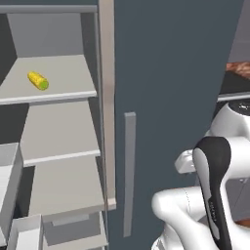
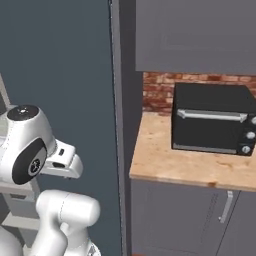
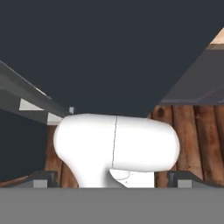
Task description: Take the mango, corn, and chicken drumstick from the freezer and place them in the bowl on the counter.
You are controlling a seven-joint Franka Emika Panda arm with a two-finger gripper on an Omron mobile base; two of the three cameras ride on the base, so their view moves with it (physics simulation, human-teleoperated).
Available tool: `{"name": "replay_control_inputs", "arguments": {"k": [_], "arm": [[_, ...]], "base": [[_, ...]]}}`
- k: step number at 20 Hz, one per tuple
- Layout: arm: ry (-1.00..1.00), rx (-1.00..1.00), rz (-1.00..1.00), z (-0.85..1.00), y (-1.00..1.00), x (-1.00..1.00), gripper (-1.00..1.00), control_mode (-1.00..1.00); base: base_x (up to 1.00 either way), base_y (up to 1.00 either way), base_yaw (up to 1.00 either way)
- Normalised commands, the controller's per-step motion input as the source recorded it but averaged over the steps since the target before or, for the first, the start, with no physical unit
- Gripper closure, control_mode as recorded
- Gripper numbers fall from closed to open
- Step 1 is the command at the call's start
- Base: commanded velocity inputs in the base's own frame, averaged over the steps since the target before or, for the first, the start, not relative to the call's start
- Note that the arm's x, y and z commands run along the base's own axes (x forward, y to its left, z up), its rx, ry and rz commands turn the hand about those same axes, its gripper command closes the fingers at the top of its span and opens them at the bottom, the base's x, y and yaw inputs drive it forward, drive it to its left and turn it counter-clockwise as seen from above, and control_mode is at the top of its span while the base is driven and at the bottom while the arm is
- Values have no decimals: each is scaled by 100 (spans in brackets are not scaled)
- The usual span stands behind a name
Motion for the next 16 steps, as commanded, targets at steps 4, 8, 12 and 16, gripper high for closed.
{"name": "replay_control_inputs", "arguments": {"k": [4,8,12,16], "arm": [[0,0,0,0,0,0,-100,100],[0,0,0,0,0,0,-100,100],[0,0,0,0,0,0,-100,100],[0,0,0,0,0,0,-100,100]], "base": [[1,100,0],[22,85,0],[52,63,0],[73,42,0]]}}
